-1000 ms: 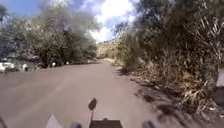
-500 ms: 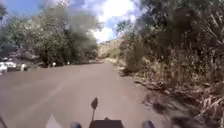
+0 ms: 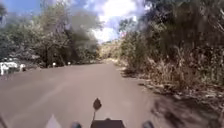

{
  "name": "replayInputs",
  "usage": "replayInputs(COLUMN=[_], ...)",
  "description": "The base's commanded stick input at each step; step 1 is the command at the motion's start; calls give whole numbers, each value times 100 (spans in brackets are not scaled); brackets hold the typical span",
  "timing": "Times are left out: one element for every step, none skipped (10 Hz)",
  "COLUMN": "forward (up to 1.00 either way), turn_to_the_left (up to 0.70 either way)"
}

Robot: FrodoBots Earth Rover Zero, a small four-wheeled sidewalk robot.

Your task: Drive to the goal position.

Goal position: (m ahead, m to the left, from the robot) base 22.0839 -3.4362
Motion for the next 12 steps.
replayInputs(forward=[70,70,70,70,70,70,70,70,70,70,70,70], turn_to_the_left=[0,0,0,0,0,0,0,0,0,0,0,0])
